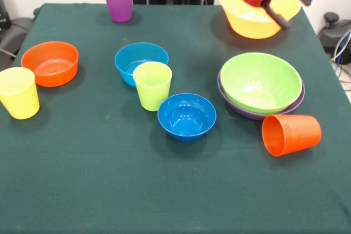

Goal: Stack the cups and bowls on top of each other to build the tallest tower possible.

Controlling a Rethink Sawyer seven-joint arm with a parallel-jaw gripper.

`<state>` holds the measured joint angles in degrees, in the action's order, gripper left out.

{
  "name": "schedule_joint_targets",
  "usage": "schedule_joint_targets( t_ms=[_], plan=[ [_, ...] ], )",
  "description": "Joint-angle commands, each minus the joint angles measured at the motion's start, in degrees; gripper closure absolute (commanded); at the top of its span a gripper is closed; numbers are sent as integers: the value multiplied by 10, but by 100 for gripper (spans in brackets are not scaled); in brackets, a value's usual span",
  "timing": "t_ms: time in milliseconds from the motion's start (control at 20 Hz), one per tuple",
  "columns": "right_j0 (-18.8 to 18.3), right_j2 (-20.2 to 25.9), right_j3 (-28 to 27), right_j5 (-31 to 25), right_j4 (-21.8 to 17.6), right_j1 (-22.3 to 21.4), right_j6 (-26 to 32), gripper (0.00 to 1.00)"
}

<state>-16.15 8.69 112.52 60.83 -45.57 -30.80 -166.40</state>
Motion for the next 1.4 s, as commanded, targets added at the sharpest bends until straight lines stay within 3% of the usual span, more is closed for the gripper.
schedule_joint_targets(
  t_ms=[50, 300, 400, 650, 750, 850, 1150, 1400],
  plan=[
    [32, 1, 68, -184, 86, -164, -62, 0],
    [66, -31, 67, -209, 155, -185, -32, 0],
    [98, -65, 64, -231, 207, -195, -5, 0],
    [155, -125, 48, -385, 267, -224, 45, 0],
    [162, -131, 51, -466, 270, -250, 53, 0],
    [144, -99, 63, -536, 258, -283, 49, 0],
    [123, -40, 94, -627, 235, -348, 53, 0],
    [91, -8, 116, -677, 210, -363, 80, 0]
  ],
)
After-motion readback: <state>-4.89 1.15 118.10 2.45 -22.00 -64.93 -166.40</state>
